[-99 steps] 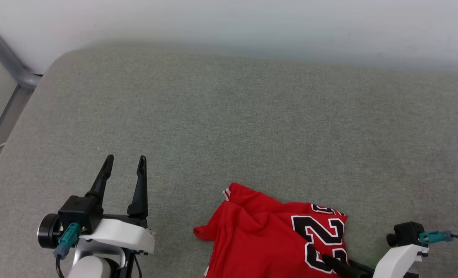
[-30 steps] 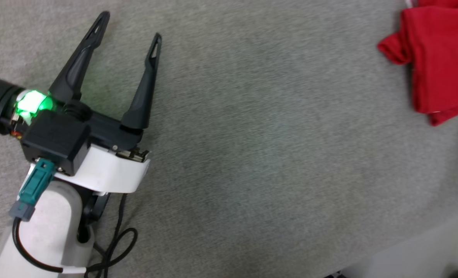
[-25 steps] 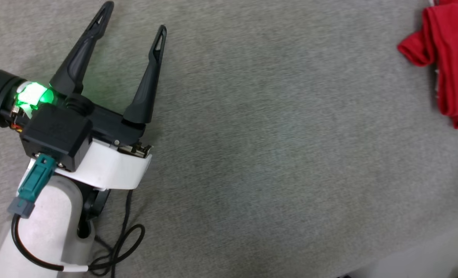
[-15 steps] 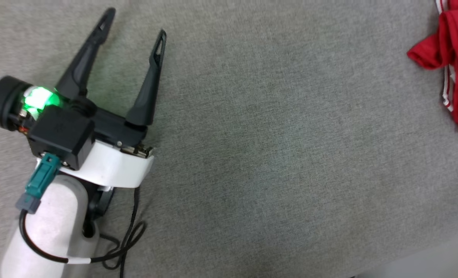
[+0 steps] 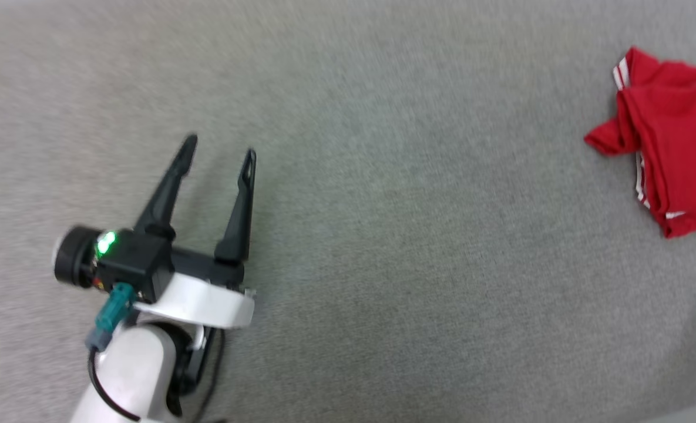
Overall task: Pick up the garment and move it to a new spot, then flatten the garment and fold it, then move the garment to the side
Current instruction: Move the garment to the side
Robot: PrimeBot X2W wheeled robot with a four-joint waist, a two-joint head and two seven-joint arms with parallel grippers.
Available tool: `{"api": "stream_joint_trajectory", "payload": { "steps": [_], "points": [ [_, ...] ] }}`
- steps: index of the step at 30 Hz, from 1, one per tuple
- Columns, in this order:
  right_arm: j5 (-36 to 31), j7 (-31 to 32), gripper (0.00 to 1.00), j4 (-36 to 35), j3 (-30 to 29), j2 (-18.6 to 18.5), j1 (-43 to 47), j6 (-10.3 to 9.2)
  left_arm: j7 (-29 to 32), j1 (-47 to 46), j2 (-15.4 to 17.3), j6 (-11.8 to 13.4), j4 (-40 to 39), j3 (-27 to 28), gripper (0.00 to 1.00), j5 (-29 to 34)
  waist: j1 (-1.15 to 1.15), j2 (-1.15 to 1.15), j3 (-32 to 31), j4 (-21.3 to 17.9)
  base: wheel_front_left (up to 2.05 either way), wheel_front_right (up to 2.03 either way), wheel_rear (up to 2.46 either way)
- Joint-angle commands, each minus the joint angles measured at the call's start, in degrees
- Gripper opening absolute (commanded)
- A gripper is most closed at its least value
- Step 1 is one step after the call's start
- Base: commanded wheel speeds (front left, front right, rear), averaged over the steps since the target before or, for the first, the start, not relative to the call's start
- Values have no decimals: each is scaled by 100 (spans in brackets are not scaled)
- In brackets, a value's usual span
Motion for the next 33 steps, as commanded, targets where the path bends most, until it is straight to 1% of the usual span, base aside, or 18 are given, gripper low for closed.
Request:
{"api": "stream_joint_trajectory", "payload": {
  "steps": [1,6,13,19,22,28,33],
  "points": [
    [60,-31,100,-100,36,89,185,-9,-67,132,-23,38,70,-14,100,-25,1,0,-440,275,0,0,0],
    [254,-50,100,-600,272,441,918,-9,-196,448,-163,103,401,8,100,-191,1,0,-883,507,0,0,0],
    [252,-36,100,-1533,593,1179,1913,-9,-302,816,-200,193,729,120,100,-304,1,0,-1388,778,0,0,0],
    [105,219,100,-2468,891,1847,2734,-8,-353,1168,-207,278,907,212,100,-361,1,0,-1826,1051,0,0,0],
    [102,400,100,-2983,1097,2068,3103,-9,-364,1319,-186,305,967,282,100,-385,1,0,-1994,1154,0,0,0],
    [98,775,100,-3958,1417,2296,3754,-9,-385,1638,-147,302,1071,345,100,-424,1,0,-2342,1277,0,0,0],
    [59,1087,100,-4696,1444,2364,4320,-9,-392,1878,-106,269,1111,350,100,-430,1,0,-2569,1319,0,0,0]
  ]
}}
